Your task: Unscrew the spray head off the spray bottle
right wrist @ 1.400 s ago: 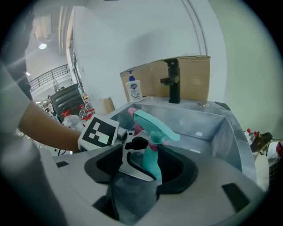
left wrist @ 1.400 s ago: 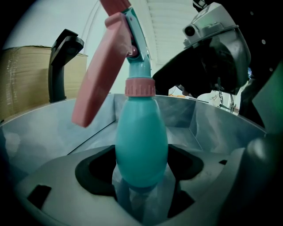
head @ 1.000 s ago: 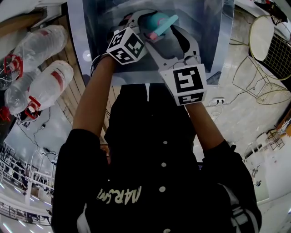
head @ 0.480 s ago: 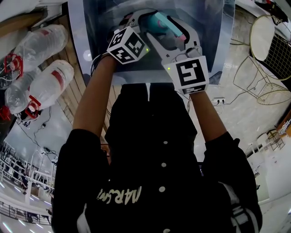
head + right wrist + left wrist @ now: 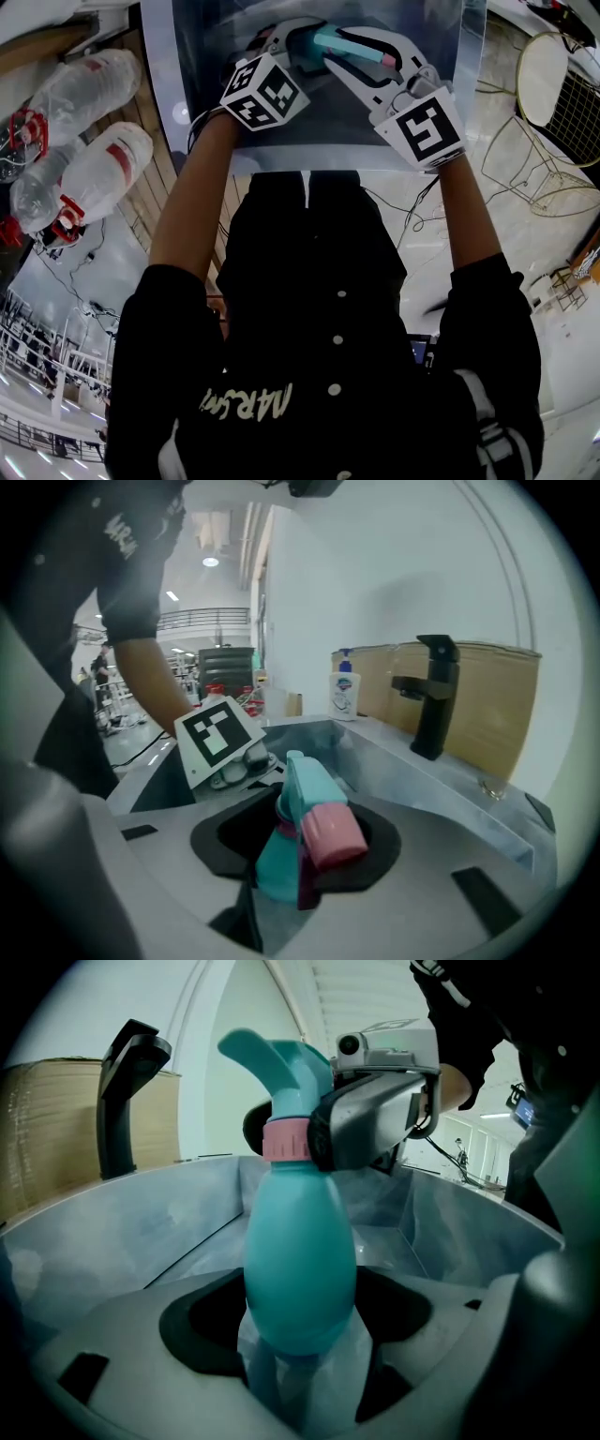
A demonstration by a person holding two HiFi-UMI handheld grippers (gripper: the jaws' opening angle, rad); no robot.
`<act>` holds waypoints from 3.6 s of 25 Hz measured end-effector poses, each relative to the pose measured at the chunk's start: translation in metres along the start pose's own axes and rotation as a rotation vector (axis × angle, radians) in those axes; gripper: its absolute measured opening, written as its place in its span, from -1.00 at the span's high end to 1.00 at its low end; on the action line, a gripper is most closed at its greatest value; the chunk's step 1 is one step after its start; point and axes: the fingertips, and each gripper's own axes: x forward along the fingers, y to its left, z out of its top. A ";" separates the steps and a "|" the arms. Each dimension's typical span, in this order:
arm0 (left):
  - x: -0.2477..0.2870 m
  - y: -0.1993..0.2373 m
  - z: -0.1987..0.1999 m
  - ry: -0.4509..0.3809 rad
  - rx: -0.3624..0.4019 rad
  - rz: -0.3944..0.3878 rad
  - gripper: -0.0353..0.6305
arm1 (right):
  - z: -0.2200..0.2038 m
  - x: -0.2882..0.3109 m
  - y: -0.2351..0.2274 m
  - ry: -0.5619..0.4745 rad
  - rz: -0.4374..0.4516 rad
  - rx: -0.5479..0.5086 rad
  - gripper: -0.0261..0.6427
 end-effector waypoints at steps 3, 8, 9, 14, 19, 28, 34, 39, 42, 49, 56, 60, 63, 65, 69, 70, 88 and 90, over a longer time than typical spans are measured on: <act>0.001 -0.001 -0.001 -0.002 0.010 -0.007 -0.24 | -0.002 -0.001 0.006 0.015 0.157 -0.129 0.47; 0.000 -0.001 0.001 -0.003 0.012 -0.012 -0.24 | 0.000 -0.002 0.011 0.016 0.283 -0.229 0.47; 0.000 -0.001 0.001 -0.001 0.013 -0.011 -0.24 | 0.000 -0.003 0.011 0.027 0.286 -0.235 0.47; 0.000 -0.001 0.000 0.007 0.016 -0.007 -0.24 | 0.001 -0.004 0.009 0.025 0.270 -0.190 0.47; -0.002 0.000 -0.001 0.012 0.013 -0.005 -0.24 | 0.008 -0.008 0.010 0.038 0.232 -0.153 0.47; -0.007 -0.004 -0.003 0.036 0.005 0.005 -0.24 | 0.042 -0.043 0.005 -0.019 0.142 -0.065 0.47; -0.005 -0.009 0.003 0.048 0.004 0.015 -0.24 | 0.087 -0.083 -0.004 -0.173 0.028 0.050 0.47; -0.007 -0.014 0.005 0.063 0.001 0.011 -0.24 | 0.115 -0.116 -0.007 -0.265 -0.012 0.156 0.47; -0.010 -0.009 -0.001 0.077 -0.003 0.014 -0.24 | 0.124 -0.122 -0.010 -0.307 -0.035 0.180 0.47; -0.015 -0.011 0.001 0.049 -0.029 0.017 -0.24 | 0.122 -0.138 -0.023 -0.357 -0.116 0.254 0.47; -0.032 -0.011 0.011 0.072 0.004 0.039 -0.24 | 0.125 -0.156 -0.033 -0.374 -0.192 0.266 0.47; -0.060 -0.010 0.027 0.060 0.002 0.110 -0.24 | 0.129 -0.172 -0.038 -0.385 -0.241 0.275 0.47; -0.084 -0.013 0.037 0.060 0.034 0.183 -0.17 | 0.122 -0.186 -0.039 -0.350 -0.284 0.262 0.47; -0.106 -0.012 0.046 0.049 0.063 0.263 0.34 | 0.120 -0.192 -0.040 -0.329 -0.314 0.261 0.47; -0.157 -0.009 0.074 -0.032 0.024 0.406 0.78 | 0.123 -0.206 -0.039 -0.324 -0.353 0.269 0.47; -0.169 -0.005 0.083 -0.067 -0.007 0.431 0.82 | 0.127 -0.209 -0.041 -0.332 -0.365 0.262 0.47; -0.324 0.020 0.193 -0.328 -0.258 0.725 0.82 | 0.170 -0.272 -0.048 -0.392 -0.603 0.271 0.47; -0.330 0.018 0.196 -0.337 -0.259 0.746 0.82 | 0.174 -0.279 -0.046 -0.404 -0.625 0.269 0.47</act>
